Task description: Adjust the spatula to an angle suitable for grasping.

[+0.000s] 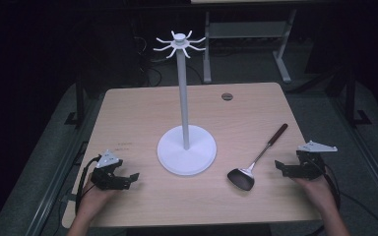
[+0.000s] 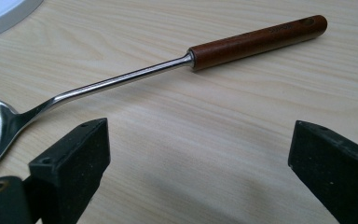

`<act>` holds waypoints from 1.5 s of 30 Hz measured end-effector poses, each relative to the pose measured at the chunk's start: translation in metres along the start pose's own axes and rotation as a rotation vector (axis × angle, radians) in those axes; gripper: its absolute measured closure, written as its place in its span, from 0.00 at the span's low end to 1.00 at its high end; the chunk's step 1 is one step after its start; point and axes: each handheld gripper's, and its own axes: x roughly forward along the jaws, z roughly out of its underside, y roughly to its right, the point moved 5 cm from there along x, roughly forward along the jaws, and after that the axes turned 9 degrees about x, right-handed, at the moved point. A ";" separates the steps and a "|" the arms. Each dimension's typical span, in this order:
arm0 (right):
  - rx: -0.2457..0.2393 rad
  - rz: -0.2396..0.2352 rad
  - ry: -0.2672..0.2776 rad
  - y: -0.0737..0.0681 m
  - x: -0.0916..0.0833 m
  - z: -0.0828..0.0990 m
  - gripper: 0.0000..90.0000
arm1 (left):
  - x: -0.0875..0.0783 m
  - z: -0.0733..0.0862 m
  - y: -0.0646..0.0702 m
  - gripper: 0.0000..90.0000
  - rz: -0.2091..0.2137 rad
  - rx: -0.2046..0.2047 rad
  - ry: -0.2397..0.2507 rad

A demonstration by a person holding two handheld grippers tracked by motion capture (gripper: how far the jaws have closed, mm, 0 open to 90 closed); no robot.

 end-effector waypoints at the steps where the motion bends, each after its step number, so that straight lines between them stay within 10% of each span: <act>1: 0.001 -0.001 0.000 0.000 0.000 0.000 0.06 | 0.000 0.000 0.000 0.14 0.001 -0.003 0.000; 12: -0.004 -0.024 -0.012 -0.008 -0.001 -0.003 0.27 | 0.000 0.000 0.000 0.14 -0.004 -0.013 -0.002; 27: -0.081 -0.105 -0.060 -0.046 0.014 -0.026 1.00 | 0.001 0.001 0.002 0.14 0.019 0.000 -0.004; 45: -0.165 -0.173 -0.185 -0.088 0.047 -0.036 1.00 | 0.006 -0.006 0.008 0.14 0.042 0.006 -0.005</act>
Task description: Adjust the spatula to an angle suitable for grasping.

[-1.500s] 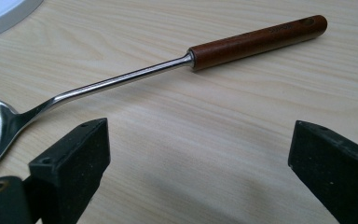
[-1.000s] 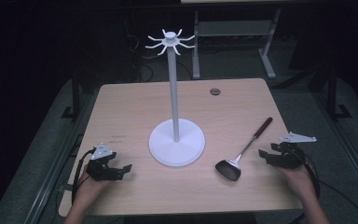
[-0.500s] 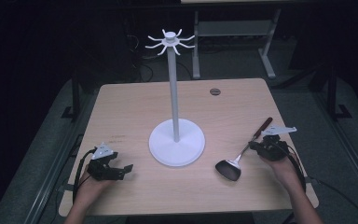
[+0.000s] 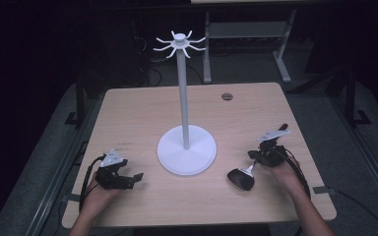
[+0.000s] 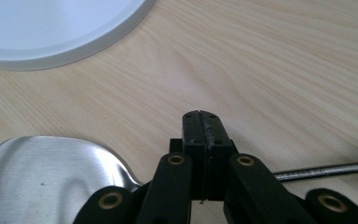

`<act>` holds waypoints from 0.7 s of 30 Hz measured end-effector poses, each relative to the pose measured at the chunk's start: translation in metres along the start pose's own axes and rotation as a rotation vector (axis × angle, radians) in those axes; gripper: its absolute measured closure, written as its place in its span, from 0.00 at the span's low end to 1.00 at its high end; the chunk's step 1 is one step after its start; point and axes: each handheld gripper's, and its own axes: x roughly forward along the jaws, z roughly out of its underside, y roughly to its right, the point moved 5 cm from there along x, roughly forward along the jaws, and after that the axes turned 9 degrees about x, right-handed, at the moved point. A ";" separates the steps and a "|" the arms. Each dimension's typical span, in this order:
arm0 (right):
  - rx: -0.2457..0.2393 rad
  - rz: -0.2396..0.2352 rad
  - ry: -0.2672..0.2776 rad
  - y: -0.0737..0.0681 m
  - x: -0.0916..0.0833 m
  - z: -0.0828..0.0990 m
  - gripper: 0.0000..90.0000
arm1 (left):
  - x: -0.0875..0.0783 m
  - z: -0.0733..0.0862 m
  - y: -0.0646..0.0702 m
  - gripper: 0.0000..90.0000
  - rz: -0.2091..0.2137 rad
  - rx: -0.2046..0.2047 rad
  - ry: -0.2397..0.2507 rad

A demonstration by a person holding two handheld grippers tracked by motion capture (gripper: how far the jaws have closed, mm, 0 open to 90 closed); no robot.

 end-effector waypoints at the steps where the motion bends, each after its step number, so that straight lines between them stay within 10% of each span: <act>1: 0.000 0.003 -0.005 0.000 0.001 0.000 1.00 | 0.000 0.000 0.000 0.14 0.000 0.000 0.000; 21: -0.007 0.026 -0.062 0.008 -0.002 0.017 1.00 | 0.001 0.001 -0.001 0.14 0.006 0.013 0.000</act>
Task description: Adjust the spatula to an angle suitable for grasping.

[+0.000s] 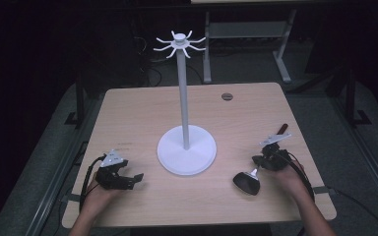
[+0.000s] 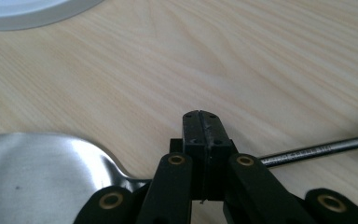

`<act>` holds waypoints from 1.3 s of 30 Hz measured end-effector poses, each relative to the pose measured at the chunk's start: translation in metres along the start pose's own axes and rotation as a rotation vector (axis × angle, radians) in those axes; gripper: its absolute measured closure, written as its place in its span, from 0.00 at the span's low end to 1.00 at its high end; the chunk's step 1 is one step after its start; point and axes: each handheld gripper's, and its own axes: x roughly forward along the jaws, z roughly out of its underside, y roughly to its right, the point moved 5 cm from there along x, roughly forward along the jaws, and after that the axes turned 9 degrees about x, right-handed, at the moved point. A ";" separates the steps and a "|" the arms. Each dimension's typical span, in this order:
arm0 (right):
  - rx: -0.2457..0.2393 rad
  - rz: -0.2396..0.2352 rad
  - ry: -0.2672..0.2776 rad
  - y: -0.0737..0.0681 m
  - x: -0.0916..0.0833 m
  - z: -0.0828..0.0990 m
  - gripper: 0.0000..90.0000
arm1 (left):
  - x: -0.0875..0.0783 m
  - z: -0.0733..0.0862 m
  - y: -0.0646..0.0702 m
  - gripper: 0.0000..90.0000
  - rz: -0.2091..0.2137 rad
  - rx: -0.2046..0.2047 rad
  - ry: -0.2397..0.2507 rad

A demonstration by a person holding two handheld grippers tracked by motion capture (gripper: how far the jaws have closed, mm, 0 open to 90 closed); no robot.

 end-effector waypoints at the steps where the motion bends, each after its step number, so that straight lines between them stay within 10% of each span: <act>1: 0.003 0.000 -0.001 0.001 -0.001 0.002 1.00 | 0.000 0.000 0.000 0.14 0.000 -0.002 0.000; 16: 0.064 0.012 0.058 0.016 -0.024 0.010 1.00 | 0.000 0.000 0.001 0.14 0.003 -0.002 -0.001; 24: 0.187 0.138 0.168 0.060 -0.031 -0.007 1.00 | 0.002 -0.001 0.004 0.14 0.012 -0.017 0.002; 39: 0.284 0.301 0.195 0.114 -0.024 -0.035 1.00 | 0.003 -0.001 0.003 0.14 0.020 -0.017 0.004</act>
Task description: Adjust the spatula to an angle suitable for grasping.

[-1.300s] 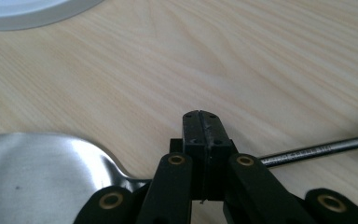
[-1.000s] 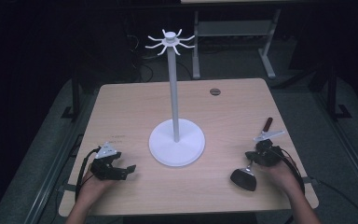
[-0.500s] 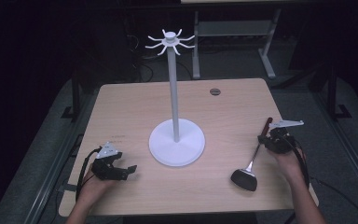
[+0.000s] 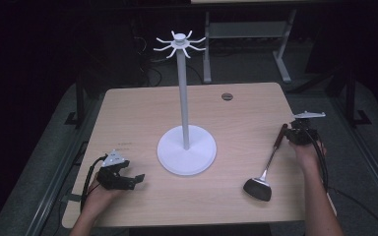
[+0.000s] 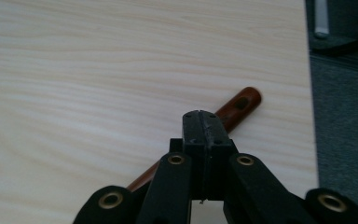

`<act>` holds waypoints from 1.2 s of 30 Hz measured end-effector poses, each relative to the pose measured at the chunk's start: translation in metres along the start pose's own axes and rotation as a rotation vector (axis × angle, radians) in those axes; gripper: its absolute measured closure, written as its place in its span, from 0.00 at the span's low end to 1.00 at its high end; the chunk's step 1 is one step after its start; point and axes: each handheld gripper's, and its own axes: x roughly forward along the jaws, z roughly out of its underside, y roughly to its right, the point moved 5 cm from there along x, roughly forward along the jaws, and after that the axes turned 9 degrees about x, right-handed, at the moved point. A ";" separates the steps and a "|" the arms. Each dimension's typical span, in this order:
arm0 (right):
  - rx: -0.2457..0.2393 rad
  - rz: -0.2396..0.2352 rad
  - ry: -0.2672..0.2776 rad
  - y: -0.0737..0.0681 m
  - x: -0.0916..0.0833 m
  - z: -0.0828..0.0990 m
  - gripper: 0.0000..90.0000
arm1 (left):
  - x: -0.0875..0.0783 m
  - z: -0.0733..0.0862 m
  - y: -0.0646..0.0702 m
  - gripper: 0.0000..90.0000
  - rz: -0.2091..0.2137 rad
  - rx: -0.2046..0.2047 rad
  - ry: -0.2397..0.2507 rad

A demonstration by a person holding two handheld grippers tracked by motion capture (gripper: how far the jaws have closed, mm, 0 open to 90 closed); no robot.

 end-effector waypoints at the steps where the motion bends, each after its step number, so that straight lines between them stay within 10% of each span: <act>1: 0.006 0.015 -0.002 0.004 0.005 -0.001 1.00 | 0.000 0.000 0.000 0.14 0.002 0.001 0.001; 21: 0.017 0.028 -0.042 0.021 0.027 0.008 1.00 | -0.001 0.002 0.001 0.14 0.002 0.001 -0.004; 36: -0.036 -0.020 -0.049 0.001 0.032 0.007 1.00 | 0.000 0.002 0.001 0.14 0.004 0.002 -0.002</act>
